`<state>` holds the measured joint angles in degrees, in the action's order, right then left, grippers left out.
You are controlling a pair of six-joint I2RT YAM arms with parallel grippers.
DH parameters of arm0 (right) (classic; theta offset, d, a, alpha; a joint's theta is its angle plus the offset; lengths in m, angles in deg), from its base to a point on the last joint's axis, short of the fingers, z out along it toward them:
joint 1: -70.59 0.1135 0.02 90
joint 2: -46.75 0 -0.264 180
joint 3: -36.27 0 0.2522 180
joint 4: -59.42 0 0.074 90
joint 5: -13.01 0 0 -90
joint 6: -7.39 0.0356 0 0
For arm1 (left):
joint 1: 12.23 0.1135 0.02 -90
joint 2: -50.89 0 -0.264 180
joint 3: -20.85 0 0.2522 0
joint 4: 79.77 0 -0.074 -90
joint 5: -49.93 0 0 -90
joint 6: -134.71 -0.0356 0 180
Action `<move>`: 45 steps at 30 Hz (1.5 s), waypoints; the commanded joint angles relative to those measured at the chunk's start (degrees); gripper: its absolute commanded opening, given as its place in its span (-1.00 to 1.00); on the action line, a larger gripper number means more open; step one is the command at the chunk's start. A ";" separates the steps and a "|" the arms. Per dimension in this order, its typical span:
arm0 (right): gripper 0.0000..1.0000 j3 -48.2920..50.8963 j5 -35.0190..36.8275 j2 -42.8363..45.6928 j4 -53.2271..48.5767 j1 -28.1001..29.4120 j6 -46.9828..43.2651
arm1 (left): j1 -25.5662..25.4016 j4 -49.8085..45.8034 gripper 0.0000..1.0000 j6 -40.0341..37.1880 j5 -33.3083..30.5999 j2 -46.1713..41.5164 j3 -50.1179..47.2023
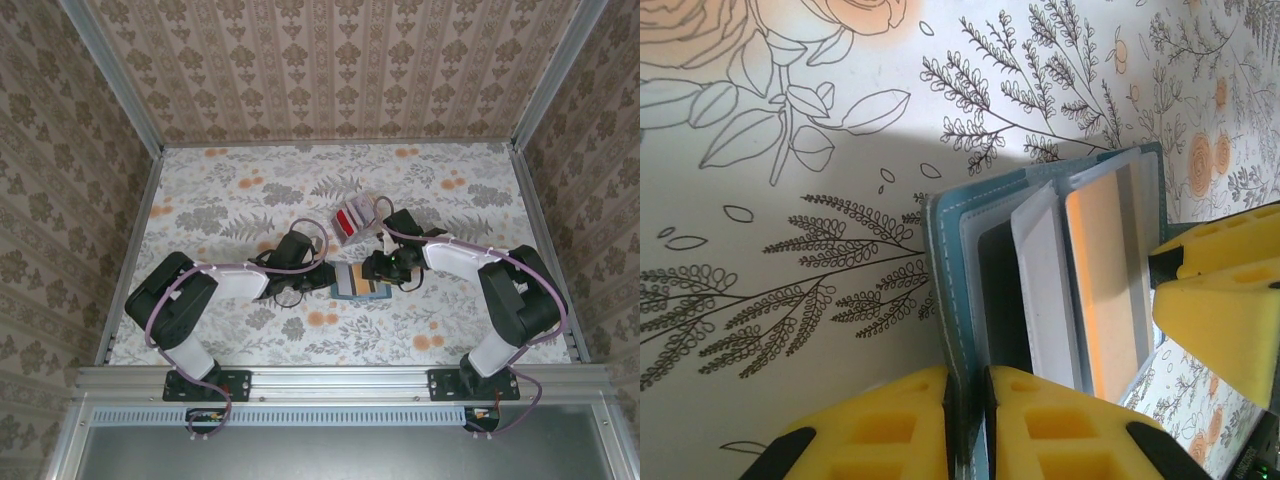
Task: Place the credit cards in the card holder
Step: Flip over the card slot in the card holder.
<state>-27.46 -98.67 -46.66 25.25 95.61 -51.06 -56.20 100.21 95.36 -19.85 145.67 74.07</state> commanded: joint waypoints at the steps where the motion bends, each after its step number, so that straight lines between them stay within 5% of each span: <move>1: -0.09 -0.82 -5.29 -0.04 2.86 0.47 1.85 | -0.81 1.00 -0.67 0.77 -0.12 0.37 -0.09; 14: -0.08 -4.04 -9.46 4.02 2.23 1.65 3.30 | -1.02 1.02 -0.67 0.85 -0.19 0.51 0.26; 28: -0.07 -6.42 -12.21 -2.85 5.99 4.99 4.71 | -1.21 0.43 -0.65 0.75 -0.88 -0.54 -0.26; 37: -0.07 -6.39 -8.84 -3.72 3.93 5.13 2.33 | -1.45 -4.76 -0.17 -0.76 -4.80 -3.62 -0.05; 45: -0.07 -7.52 -5.91 -1.57 0.79 4.28 -0.08 | -1.11 -12.43 -0.11 -2.43 -12.72 -9.66 -1.66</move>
<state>-32.84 -107.04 -49.74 29.43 100.39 -48.80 -57.25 91.81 94.60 -28.35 138.59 73.65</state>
